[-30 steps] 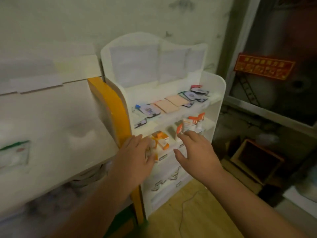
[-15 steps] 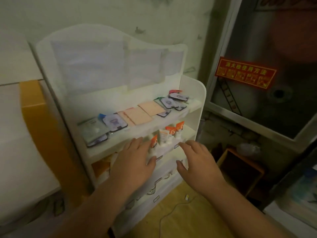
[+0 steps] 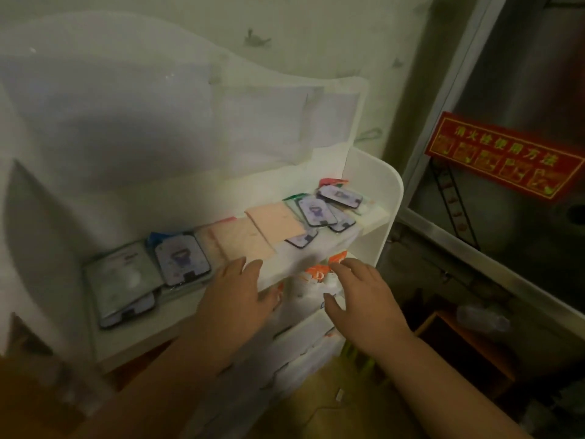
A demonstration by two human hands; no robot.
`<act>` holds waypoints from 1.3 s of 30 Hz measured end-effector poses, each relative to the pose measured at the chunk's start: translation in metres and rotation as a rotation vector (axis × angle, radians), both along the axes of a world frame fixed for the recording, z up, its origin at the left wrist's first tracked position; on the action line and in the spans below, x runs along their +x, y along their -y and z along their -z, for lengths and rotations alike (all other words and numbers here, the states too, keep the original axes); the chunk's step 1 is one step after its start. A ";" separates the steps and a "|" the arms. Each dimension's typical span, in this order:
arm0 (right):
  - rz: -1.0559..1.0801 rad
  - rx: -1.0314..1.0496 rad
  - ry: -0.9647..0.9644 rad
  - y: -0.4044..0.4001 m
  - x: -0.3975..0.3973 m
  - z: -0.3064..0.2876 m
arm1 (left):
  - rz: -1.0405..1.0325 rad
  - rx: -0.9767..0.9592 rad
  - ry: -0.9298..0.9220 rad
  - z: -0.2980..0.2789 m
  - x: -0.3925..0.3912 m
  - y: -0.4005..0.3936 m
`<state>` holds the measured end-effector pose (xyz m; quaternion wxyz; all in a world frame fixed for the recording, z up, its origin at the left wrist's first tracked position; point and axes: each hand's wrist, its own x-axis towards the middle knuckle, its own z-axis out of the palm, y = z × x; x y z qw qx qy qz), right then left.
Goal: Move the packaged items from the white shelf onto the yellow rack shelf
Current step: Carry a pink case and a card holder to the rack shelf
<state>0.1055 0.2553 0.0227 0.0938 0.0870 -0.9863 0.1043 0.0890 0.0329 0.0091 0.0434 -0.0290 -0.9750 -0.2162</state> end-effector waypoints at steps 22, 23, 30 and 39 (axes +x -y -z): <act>-0.307 -0.146 0.031 -0.048 -0.243 0.034 | -0.574 -0.209 0.241 0.042 -0.152 -0.044; -0.307 -0.159 0.040 -0.050 -0.247 0.035 | -0.591 -0.200 0.241 0.041 -0.154 -0.043; -0.292 -0.162 0.078 -0.066 -0.265 0.044 | -0.704 0.024 0.210 0.032 -0.168 -0.024; -0.097 -0.152 0.094 -0.060 -0.287 0.050 | -0.987 0.819 -0.005 0.017 -0.138 -0.035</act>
